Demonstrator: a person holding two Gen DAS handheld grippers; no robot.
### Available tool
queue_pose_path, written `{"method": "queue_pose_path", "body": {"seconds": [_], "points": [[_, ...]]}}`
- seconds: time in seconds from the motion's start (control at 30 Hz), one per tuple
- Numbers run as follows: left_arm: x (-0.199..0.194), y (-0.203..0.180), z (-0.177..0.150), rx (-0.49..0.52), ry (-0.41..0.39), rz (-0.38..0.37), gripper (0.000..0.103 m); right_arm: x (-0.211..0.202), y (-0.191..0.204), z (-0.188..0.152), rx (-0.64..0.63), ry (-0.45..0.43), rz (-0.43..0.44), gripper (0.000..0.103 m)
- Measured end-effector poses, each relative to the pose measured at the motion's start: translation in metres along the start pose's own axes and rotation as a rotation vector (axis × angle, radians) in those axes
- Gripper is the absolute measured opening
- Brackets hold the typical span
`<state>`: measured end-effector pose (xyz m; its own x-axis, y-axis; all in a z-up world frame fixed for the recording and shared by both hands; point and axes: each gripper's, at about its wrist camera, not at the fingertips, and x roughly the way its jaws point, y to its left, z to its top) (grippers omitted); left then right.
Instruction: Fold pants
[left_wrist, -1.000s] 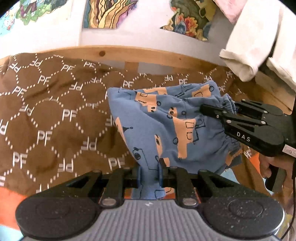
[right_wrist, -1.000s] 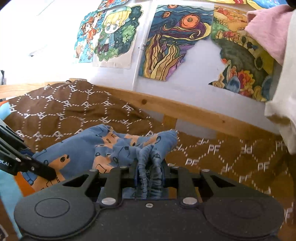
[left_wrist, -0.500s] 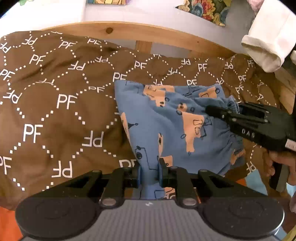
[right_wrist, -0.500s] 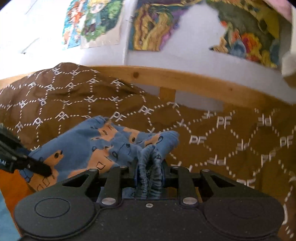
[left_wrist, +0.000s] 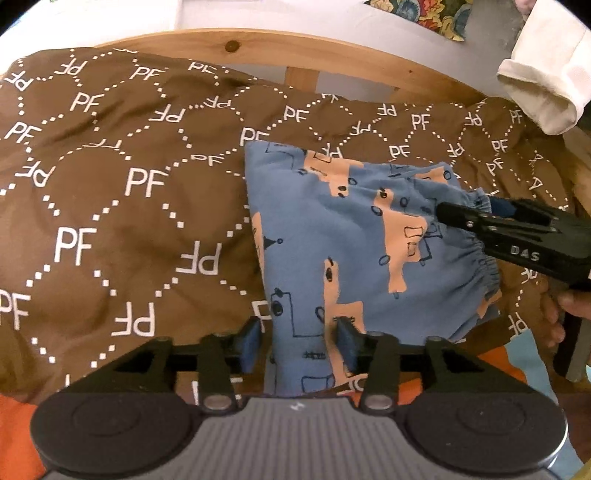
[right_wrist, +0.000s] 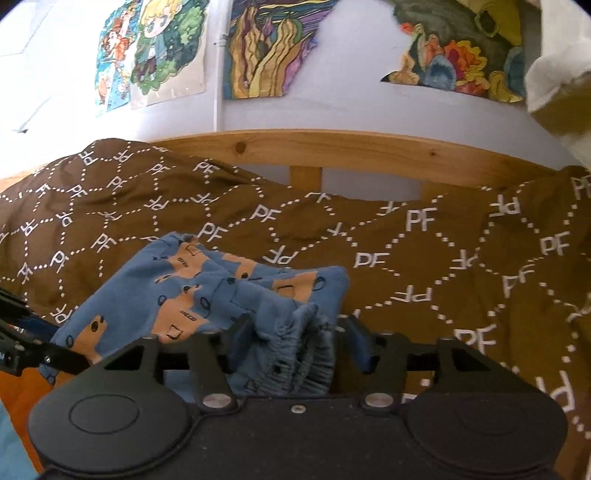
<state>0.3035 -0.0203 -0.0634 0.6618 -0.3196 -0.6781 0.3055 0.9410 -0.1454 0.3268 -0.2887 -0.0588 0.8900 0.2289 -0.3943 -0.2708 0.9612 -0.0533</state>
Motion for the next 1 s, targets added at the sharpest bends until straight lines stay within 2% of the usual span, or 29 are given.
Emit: {"method": "queue_pose_path", "body": {"seconds": [0.07,0.13,0.23,0.4,0.7,1.0], "points": [[-0.004,0.000,-0.001,-0.007,-0.009,0.011,0.064,-0.006,0.000,0.000,0.005,-0.008,-0.016,0.072],[-0.010,0.000,-0.002,-0.019,-0.020,0.015,0.078,-0.015,0.000,0.000,0.008,-0.025,-0.029,0.084],[-0.021,-0.001,-0.003,-0.040,-0.065,0.040,0.091,-0.029,0.003,0.001,0.001,-0.052,-0.059,0.098],[-0.038,-0.007,-0.006,-0.051,-0.123,0.101,0.102,-0.055,0.011,0.006,-0.015,-0.092,-0.118,0.102],[-0.065,-0.017,-0.029,-0.032,-0.158,0.136,0.103,-0.106,0.030,-0.003,0.006,-0.122,-0.162,0.102],[-0.093,-0.028,-0.053,-0.018,-0.205,0.144,0.103,-0.156,0.053,-0.018,0.033,-0.125,-0.165,0.102]]}}
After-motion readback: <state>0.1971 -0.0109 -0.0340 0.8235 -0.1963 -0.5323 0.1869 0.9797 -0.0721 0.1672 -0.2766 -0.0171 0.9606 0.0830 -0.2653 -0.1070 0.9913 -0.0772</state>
